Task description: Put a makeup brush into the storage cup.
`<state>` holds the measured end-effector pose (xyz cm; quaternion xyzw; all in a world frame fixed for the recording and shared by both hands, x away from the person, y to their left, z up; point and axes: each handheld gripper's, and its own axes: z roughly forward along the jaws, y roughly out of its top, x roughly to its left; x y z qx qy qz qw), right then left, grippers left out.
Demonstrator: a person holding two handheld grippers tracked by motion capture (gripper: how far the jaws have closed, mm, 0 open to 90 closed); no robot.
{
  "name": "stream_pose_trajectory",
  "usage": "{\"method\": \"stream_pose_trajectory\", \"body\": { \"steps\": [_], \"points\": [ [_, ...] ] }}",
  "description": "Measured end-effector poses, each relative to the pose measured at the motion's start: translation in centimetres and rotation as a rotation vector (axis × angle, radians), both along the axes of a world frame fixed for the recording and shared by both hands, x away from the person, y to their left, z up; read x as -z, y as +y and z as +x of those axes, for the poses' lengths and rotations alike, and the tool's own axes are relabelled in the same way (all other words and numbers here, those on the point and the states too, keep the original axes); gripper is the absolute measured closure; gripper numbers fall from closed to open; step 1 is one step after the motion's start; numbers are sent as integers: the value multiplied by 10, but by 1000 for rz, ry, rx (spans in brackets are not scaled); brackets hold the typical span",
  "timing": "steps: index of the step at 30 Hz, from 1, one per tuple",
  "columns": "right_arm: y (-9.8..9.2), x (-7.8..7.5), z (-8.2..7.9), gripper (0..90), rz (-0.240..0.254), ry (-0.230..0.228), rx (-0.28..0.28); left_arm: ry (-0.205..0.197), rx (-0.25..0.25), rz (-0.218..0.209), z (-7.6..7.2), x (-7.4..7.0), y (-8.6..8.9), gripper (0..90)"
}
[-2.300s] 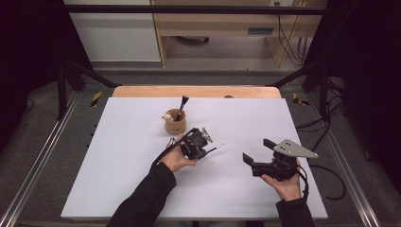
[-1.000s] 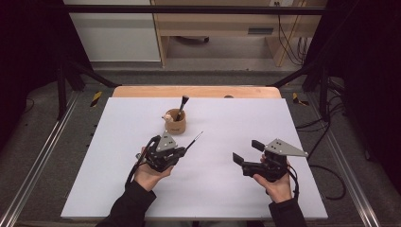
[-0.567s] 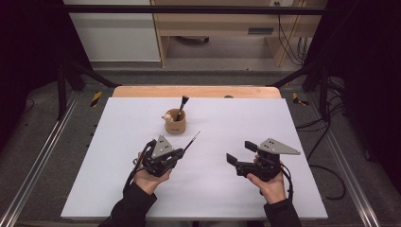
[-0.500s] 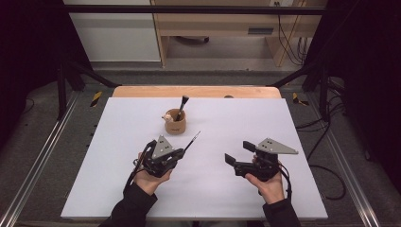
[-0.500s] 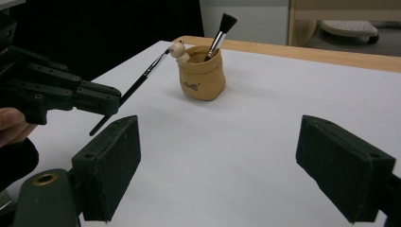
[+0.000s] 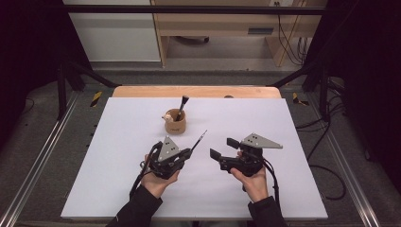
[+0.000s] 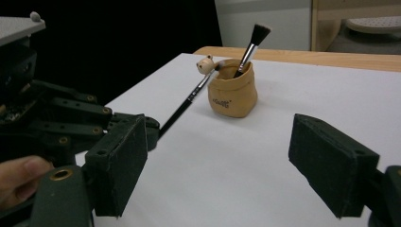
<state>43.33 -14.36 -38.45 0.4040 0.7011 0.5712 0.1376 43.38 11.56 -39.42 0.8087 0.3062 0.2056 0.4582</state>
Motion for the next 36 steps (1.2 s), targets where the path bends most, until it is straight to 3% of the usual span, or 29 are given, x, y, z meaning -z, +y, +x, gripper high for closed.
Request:
{"method": "stream_pose_trajectory", "body": {
  "steps": [4, 8, 18, 36],
  "points": [
    [3, 1, 2, 224, 32, 13, 8, -4, -1, -11, -2, 0, -7, 854],
    [5, 2, 5, 257, 66, 28, 20, -1, -1, -49, -4, -1, -14, 854],
    [7, 4, 8, 338, 90, 50, 31, -4, 11, -80, -10, 6, -28, 853],
    [8, 11, 12, 651, 171, 133, 14, -13, 25, -98, -17, 6, -37, 854]
  ]
}}
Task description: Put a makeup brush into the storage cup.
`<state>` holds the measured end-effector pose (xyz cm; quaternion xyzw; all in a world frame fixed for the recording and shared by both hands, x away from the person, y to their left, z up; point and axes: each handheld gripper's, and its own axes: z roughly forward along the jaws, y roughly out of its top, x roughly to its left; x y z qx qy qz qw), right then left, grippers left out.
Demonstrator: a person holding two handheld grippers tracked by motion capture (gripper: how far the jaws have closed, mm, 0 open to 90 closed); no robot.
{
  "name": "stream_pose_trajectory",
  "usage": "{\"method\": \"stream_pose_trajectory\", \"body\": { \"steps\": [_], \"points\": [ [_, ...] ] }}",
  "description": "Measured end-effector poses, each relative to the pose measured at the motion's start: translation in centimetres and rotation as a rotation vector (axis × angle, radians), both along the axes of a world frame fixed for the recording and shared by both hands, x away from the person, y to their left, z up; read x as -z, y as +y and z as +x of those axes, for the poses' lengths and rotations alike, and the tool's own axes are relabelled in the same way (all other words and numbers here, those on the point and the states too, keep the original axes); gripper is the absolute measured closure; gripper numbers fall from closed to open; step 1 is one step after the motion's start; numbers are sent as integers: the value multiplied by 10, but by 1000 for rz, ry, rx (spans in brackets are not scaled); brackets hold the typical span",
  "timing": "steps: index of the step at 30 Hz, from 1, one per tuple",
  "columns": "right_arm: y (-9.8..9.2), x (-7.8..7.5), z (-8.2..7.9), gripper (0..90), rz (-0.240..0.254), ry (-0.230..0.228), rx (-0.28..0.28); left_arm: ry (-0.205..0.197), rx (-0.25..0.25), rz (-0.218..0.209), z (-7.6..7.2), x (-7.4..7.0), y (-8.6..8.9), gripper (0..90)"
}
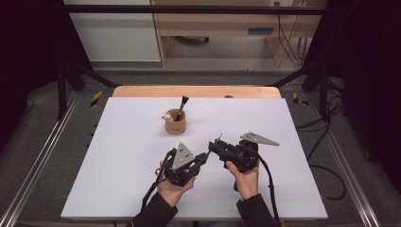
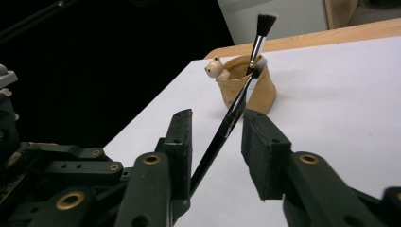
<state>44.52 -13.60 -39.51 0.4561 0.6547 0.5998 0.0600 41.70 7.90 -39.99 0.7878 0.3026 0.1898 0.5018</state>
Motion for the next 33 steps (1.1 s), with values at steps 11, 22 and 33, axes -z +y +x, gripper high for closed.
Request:
{"method": "stream_pose_trajectory", "body": {
  "steps": [11, 22, 33],
  "points": [
    [-4, 4, 2, 819, 74, 52, -31, -2, 7, 0, -2, 1, -3, 853],
    [-5, 1, -2, 858, 74, 18, -61, 1, -8, 1, -1, 0, -2, 685],
    [3, -5, -7, 858, 23, -60, -103, 34, 15, 16, 7, -7, -12, 744]
  ]
}}
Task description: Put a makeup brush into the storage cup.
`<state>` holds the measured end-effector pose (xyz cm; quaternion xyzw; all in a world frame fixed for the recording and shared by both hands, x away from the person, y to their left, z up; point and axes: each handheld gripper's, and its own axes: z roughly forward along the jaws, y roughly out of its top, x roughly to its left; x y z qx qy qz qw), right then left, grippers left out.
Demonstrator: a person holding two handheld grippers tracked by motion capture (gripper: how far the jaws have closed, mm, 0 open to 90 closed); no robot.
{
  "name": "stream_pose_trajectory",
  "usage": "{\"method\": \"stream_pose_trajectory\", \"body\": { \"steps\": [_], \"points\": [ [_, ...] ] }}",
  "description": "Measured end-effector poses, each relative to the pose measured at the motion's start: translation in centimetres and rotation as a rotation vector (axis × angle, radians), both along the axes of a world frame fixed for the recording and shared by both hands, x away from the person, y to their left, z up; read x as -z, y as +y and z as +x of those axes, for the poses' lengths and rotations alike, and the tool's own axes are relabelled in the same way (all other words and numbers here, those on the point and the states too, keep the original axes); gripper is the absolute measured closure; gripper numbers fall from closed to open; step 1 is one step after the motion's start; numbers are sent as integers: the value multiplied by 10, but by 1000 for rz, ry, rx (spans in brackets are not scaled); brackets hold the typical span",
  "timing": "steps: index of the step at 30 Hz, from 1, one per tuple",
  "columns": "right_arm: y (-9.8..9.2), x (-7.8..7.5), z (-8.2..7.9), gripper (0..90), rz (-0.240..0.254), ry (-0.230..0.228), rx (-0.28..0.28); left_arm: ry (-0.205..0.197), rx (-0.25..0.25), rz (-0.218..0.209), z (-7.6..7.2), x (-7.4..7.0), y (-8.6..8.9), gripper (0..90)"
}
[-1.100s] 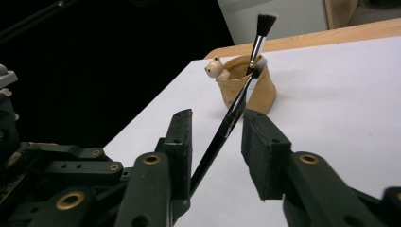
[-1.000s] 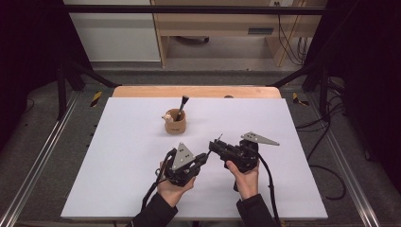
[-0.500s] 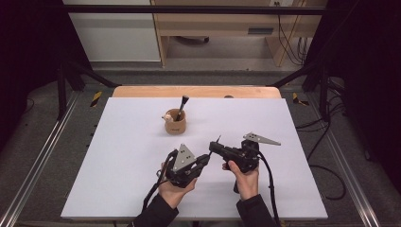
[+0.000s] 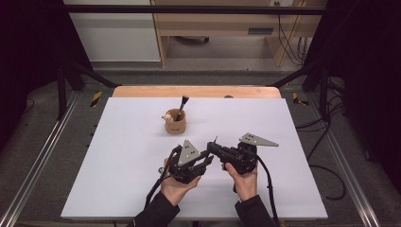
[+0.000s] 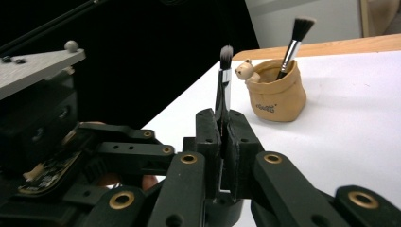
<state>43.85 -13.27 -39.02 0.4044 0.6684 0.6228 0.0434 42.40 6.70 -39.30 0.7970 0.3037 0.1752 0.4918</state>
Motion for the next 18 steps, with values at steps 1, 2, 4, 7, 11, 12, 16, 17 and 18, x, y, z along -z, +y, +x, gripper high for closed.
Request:
{"method": "stream_pose_trajectory", "body": {
  "steps": [1, 2, 4, 7, 11, 12, 16, 17, 18],
  "points": [
    [0, 0, 0, 858, 0, -1, -2, 2, 4, -3, 0, -1, 0, 767],
    [1, -1, -1, 858, -1, -2, -3, 0, 5, -7, 1, -1, 0, 785],
    [1, -1, 0, 858, -3, -13, -4, 2, 7, -11, 1, -2, 0, 827],
    [1, -1, -1, 858, 1, -9, -4, 8, 9, -16, 1, -1, 0, 844],
    [2, -1, -1, 855, -4, -12, 4, 10, -1, -20, 1, -1, 0, 847],
    [2, -1, -1, 852, -4, -13, 5, 9, -2, -22, 1, -1, 0, 848],
    [1, -2, -2, 743, -5, -28, 22, -1, -15, -29, 1, -2, 2, 849],
    [0, -2, -3, 724, -6, -35, 25, -5, -21, -27, 1, -2, 3, 849],
    [-1, -3, -4, 700, -7, -43, 28, -4, -25, -29, 2, -2, 5, 849]
  ]
}}
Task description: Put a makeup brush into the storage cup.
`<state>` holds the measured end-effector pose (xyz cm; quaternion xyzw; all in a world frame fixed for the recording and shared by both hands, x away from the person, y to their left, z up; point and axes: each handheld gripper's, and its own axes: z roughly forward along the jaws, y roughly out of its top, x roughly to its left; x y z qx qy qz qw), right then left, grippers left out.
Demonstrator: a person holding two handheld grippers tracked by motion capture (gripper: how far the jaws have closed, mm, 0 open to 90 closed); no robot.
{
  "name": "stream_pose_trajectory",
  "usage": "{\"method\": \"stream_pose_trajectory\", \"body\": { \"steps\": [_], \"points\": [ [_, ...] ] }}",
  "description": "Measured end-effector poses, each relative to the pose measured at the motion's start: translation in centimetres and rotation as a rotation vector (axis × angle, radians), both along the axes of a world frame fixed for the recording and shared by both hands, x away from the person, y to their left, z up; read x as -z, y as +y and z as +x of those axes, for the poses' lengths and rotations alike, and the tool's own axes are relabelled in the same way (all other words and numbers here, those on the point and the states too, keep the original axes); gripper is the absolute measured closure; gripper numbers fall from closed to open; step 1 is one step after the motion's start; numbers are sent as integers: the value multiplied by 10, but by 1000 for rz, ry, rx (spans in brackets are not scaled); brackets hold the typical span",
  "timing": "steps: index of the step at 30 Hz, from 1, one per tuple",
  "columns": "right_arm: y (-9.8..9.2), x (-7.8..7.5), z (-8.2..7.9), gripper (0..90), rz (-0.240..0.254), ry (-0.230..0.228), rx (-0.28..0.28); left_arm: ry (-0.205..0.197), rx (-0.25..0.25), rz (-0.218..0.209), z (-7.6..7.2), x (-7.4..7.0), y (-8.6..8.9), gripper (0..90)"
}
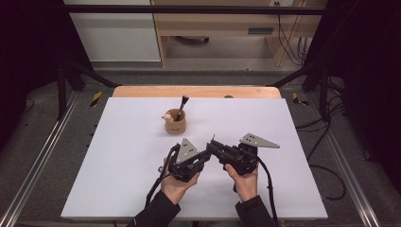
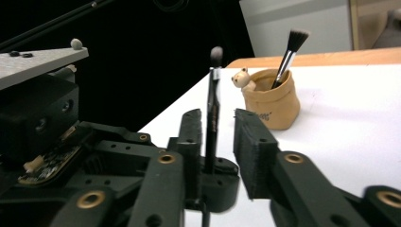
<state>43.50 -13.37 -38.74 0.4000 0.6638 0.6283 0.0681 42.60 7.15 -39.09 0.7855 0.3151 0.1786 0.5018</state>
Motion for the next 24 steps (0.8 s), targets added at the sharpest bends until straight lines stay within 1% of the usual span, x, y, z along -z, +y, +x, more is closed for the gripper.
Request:
{"method": "stream_pose_trajectory", "body": {
  "steps": [3, 5, 8, 11, 13, 17, 21, 24],
  "points": [
    [-5, -2, -2, 627, -9, -25, 22, -5, -17, -1, 3, -1, 7, 848],
    [-9, -4, -3, 573, -10, -49, 34, -2, -27, -13, 6, -1, 12, 848],
    [-14, -7, -4, 517, -20, -66, 56, -9, -38, -10, 9, -2, 20, 848],
    [-20, -9, -4, 464, -42, -88, 75, -6, -47, -28, 14, -5, 30, 847],
    [-24, -10, -5, 424, -66, -94, 85, 3, -52, -44, 16, -6, 36, 847],
    [-34, -10, -6, 341, -115, -105, 108, -4, -69, -46, 23, -10, 48, 846],
    [-43, -10, -6, 275, -134, -113, 129, -5, -82, -56, 28, -14, 59, 846],
    [-49, -9, -6, 230, -168, -123, 154, -9, -97, -58, 32, -18, 67, 846]
  ]
}}
